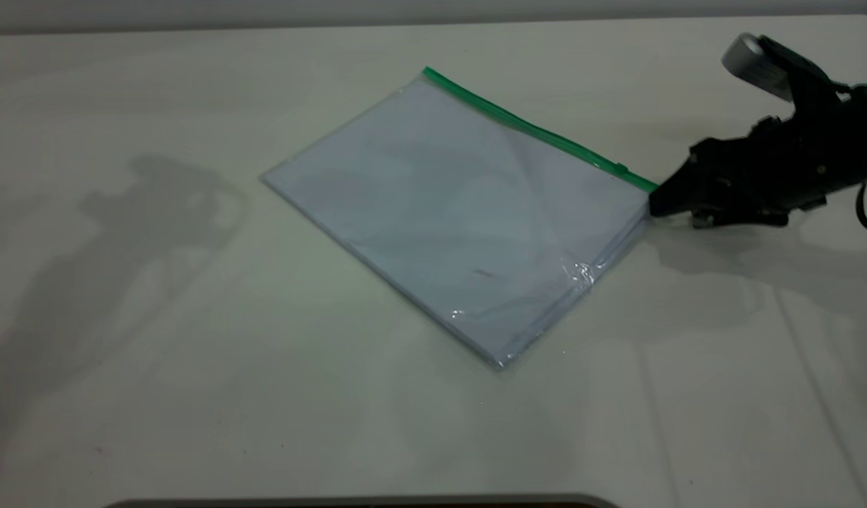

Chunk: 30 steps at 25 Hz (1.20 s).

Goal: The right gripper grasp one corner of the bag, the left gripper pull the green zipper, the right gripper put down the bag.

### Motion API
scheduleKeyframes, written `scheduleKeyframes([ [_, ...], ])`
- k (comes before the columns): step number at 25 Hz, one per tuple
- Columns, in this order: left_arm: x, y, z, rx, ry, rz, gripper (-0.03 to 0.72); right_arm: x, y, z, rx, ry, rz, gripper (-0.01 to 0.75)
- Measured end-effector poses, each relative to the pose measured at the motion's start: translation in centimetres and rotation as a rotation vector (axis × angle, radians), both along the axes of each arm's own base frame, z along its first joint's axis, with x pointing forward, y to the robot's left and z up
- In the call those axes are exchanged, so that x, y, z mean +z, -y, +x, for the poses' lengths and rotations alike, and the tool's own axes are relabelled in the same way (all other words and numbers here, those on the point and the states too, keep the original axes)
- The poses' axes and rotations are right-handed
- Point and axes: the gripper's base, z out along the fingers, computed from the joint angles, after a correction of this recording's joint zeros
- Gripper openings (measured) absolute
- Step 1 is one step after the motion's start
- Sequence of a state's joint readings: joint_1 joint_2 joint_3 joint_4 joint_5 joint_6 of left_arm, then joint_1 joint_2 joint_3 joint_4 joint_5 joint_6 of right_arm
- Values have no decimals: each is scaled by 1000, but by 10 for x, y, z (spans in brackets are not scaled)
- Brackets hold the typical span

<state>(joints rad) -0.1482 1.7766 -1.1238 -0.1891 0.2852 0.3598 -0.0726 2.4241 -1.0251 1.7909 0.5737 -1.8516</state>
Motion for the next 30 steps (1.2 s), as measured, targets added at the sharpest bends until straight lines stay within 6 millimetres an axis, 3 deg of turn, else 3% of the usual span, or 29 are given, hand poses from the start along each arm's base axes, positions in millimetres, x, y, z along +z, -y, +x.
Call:
scheduleKeyframes([
  [6, 3, 0, 3, 4, 34, -2, 500, -11, -2, 10, 53, 58, 180, 588],
  [14, 5, 0, 7, 10, 80, -4, 500, -25, -14, 15, 109, 86, 279, 552],
  [18, 5, 0, 9, 12, 98, -4, 500, -22, -23, 16, 138, 100, 301, 394],
  [23, -2, 8, 19, -18, 87, 6, 500, -20, -28, 15, 175, 123, 325, 56],
  [30, 3, 56, 59, -219, 38, 52, 500, 3, -29, 22, 261, 164, 237, 36],
])
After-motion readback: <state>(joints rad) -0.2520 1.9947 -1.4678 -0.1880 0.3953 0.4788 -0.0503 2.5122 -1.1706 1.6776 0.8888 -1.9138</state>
